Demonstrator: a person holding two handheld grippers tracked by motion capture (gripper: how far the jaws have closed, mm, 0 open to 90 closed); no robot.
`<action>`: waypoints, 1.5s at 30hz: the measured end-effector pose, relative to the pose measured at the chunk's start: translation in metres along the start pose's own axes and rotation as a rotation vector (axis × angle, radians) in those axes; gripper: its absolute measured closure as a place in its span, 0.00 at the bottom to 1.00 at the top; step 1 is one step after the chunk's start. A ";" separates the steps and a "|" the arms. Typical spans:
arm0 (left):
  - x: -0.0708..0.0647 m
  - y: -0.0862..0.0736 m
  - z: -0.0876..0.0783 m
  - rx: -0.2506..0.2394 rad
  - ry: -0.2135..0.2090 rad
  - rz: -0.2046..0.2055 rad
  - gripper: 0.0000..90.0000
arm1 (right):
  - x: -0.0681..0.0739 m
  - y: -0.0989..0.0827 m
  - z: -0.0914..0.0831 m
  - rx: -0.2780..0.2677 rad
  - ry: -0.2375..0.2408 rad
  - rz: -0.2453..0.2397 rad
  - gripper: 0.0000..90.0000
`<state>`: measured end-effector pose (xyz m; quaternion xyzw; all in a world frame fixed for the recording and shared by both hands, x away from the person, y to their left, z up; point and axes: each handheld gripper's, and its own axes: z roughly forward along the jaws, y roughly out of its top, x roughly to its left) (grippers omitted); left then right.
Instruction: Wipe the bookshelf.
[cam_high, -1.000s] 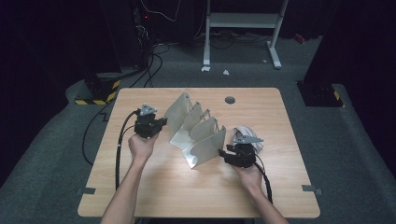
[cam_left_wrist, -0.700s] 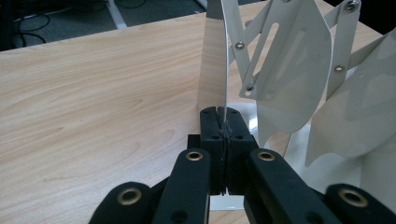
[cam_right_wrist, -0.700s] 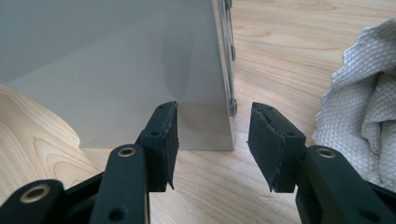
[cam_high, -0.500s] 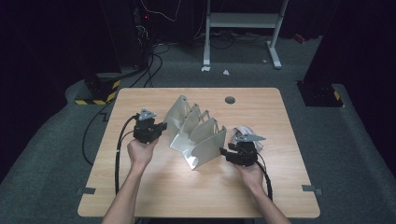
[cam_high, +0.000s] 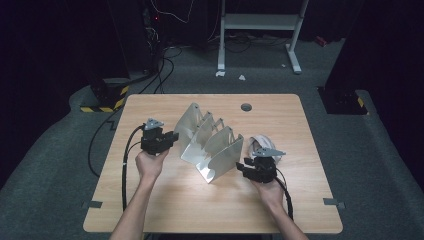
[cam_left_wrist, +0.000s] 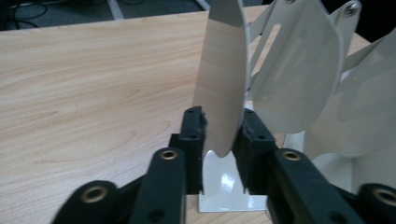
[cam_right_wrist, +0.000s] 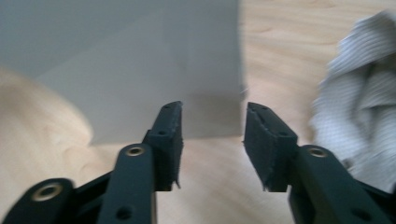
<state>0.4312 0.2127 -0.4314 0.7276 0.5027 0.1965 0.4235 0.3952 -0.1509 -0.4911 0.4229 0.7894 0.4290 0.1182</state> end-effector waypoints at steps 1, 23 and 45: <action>-0.001 -0.001 0.003 0.006 0.010 0.004 0.75 | 0.004 -0.003 -0.001 0.006 0.007 -0.011 0.65; -0.004 -0.009 0.035 0.039 0.064 0.022 0.97 | 0.038 -0.014 0.015 0.010 0.014 -0.077 0.60; -0.002 -0.006 0.036 0.050 0.067 0.032 0.98 | 0.065 -0.008 0.018 0.011 0.018 -0.095 0.53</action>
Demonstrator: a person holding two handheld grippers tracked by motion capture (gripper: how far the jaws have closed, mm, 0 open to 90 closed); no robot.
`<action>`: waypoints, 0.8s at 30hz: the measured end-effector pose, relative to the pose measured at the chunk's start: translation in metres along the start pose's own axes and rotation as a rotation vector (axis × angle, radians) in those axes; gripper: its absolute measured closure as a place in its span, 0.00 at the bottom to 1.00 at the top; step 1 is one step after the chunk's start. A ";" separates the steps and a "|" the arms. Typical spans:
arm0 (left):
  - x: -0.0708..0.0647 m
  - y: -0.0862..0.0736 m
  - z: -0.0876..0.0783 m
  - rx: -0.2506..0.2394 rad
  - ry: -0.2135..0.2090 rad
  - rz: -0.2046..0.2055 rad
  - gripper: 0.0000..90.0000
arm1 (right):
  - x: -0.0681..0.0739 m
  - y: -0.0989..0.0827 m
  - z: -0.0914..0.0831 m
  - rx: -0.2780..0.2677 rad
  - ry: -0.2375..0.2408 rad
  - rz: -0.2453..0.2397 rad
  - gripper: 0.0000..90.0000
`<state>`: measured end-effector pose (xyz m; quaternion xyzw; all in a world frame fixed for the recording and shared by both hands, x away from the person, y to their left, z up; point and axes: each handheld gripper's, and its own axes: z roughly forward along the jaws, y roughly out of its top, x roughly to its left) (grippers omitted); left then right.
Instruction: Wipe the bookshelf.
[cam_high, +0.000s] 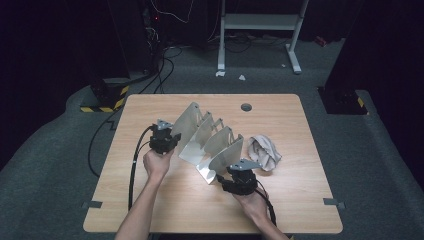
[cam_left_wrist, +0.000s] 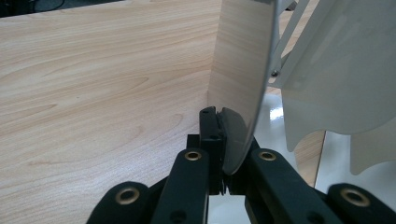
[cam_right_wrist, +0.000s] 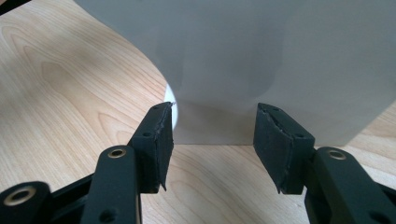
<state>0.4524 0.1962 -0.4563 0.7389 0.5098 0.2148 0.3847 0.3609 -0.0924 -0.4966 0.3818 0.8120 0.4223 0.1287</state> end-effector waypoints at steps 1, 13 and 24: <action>0.000 0.000 0.000 0.000 0.000 0.000 0.98 | 0.001 0.001 0.000 -0.002 0.001 -0.003 0.53; -0.001 0.000 0.000 0.003 0.000 -0.004 0.98 | -0.001 0.007 0.001 -0.005 -0.048 0.045 0.54; -0.005 -0.001 -0.003 0.017 0.009 0.030 0.99 | -0.029 0.012 -0.001 -0.024 -0.082 0.076 0.54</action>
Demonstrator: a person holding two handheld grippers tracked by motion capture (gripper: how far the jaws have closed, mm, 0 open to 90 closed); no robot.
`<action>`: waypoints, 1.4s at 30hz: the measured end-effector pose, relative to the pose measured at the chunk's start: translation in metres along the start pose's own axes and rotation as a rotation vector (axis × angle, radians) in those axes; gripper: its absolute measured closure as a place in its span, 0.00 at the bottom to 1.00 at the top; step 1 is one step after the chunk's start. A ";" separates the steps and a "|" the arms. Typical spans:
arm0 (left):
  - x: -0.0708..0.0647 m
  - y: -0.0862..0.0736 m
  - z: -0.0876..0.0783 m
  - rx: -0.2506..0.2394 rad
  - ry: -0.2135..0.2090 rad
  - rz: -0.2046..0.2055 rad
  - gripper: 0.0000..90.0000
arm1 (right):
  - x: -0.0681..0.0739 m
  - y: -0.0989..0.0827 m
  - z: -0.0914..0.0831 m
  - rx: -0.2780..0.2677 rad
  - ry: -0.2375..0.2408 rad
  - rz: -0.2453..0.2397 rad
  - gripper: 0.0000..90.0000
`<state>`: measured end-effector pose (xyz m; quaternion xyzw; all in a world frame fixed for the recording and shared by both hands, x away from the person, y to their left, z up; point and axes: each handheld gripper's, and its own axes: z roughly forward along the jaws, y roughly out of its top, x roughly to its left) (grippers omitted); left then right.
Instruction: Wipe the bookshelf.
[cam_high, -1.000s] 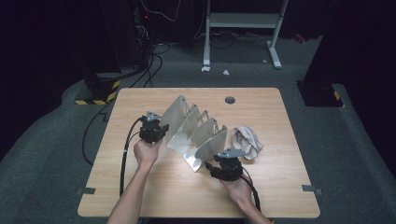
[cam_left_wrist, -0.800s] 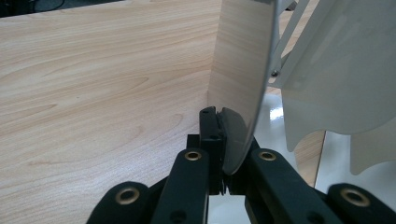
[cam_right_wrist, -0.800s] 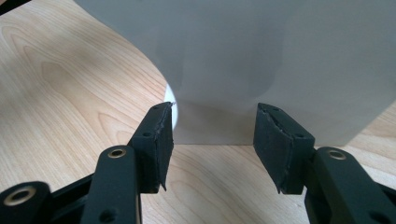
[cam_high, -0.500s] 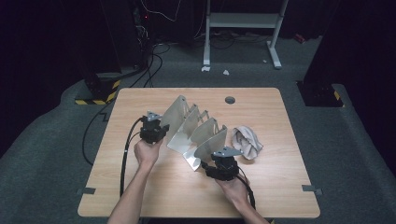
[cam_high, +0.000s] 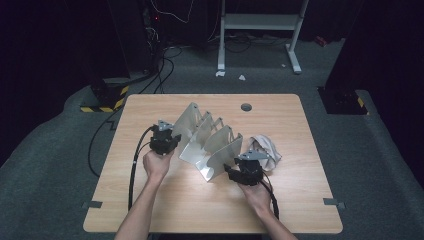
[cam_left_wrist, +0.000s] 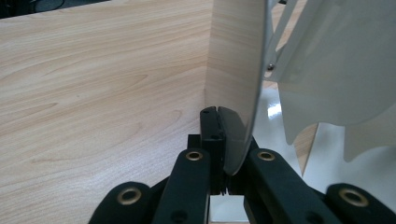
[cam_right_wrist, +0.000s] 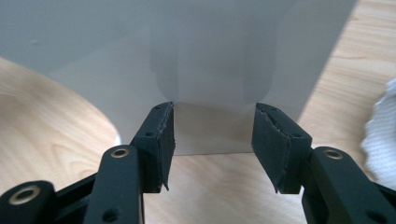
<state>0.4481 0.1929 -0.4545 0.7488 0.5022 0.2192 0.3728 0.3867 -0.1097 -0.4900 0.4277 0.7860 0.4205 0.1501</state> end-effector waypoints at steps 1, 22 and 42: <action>0.000 0.000 0.000 0.001 0.001 -0.004 0.99 | -0.002 0.002 0.001 0.001 -0.006 0.000 0.55; -0.006 0.000 0.002 -0.011 -0.002 -0.072 0.93 | -0.029 0.021 -0.003 -0.002 0.001 0.019 0.54; -0.005 -0.012 0.000 -0.011 0.015 -0.069 0.77 | 0.011 -0.006 0.001 0.011 -0.006 0.010 0.52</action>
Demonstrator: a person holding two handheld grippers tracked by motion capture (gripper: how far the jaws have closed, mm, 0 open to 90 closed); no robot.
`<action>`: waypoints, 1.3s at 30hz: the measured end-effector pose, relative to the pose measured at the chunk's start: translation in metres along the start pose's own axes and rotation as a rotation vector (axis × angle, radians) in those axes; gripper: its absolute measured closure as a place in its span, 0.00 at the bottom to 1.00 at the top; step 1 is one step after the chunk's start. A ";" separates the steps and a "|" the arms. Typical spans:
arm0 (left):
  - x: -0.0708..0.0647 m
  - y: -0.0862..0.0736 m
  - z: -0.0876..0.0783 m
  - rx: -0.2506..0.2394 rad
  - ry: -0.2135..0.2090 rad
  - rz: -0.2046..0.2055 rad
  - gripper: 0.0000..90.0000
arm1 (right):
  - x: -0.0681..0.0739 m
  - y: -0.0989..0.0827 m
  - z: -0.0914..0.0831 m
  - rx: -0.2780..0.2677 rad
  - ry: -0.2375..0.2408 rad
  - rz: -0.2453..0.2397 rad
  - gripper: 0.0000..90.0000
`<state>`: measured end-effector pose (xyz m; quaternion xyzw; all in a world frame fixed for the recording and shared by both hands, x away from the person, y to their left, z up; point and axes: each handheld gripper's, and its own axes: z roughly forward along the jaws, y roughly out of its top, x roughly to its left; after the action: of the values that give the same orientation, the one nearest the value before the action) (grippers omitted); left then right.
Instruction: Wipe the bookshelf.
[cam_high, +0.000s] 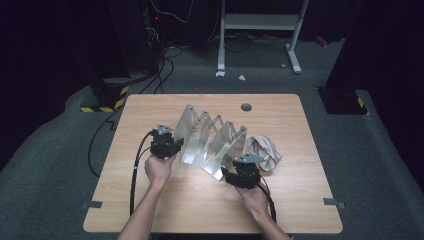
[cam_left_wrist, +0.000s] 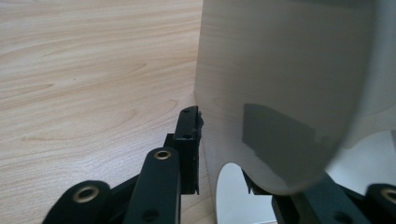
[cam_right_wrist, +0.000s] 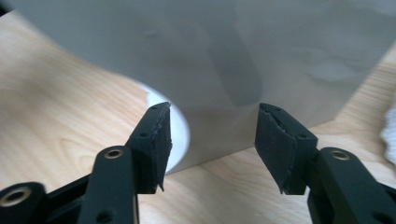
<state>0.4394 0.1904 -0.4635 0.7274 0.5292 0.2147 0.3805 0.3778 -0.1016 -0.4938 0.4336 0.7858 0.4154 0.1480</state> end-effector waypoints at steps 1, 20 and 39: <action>0.001 0.000 0.002 0.000 0.000 0.001 0.77 | -0.002 0.000 0.000 -0.003 -0.010 -0.001 0.51; -0.003 -0.002 0.010 0.005 0.005 0.019 0.94 | -0.056 0.007 -0.008 -0.027 -0.161 0.056 0.68; -0.011 -0.012 0.002 -0.018 0.078 -0.035 0.97 | -0.084 0.025 0.006 0.012 -0.278 0.023 0.95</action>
<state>0.4298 0.1812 -0.4730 0.7056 0.5543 0.2408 0.3700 0.4444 -0.1591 -0.4888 0.4970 0.7551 0.3483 0.2481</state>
